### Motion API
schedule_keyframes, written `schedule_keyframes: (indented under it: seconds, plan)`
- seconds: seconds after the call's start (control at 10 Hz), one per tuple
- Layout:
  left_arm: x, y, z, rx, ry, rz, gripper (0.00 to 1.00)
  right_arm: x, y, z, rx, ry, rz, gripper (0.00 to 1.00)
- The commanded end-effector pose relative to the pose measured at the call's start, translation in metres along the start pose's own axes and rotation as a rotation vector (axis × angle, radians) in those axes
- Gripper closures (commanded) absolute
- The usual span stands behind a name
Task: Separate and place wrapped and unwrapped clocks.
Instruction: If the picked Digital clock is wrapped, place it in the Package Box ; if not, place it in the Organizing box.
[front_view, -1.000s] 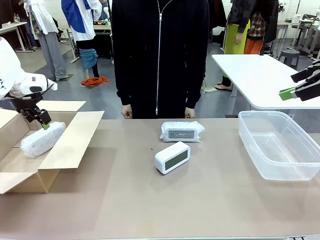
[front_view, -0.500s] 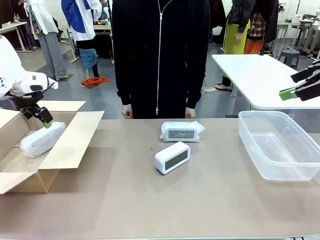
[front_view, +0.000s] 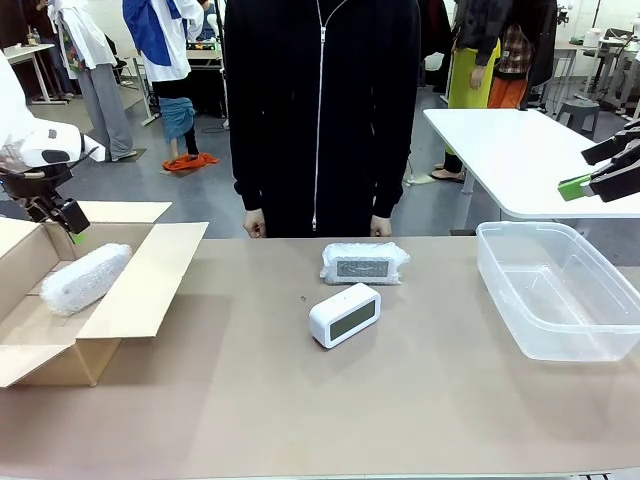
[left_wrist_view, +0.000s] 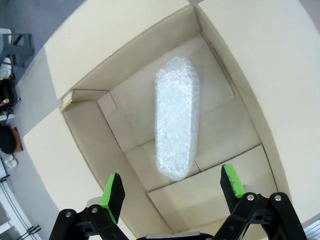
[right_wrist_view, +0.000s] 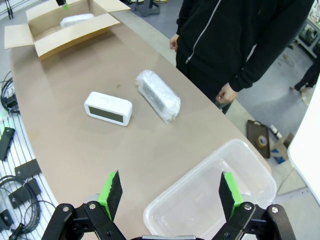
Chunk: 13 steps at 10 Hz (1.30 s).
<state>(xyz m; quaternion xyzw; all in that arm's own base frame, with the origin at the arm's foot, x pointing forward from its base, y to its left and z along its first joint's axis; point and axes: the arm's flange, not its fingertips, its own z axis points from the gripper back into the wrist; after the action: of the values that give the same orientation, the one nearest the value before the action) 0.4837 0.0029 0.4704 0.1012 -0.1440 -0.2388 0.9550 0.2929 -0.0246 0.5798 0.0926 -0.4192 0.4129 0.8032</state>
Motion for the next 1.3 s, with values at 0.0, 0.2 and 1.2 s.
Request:
schedule_keyframes:
  seconds: [0.0,0.2,1.2]
  plan:
    - [-0.007,-0.017,0.013,0.035,-0.001,-0.016,0.00,0.000,0.000,-0.002,0.016,-0.009,-0.007,0.00]
    - [-0.007,-0.030,0.033,0.053,-0.050,-0.036,0.00,0.000,0.000,-0.002,0.016,-0.009,-0.007,0.00]
    - [-0.016,-0.015,0.054,0.099,-0.136,0.043,0.00,0.000,0.000,-0.002,0.016,-0.009,-0.007,0.00]
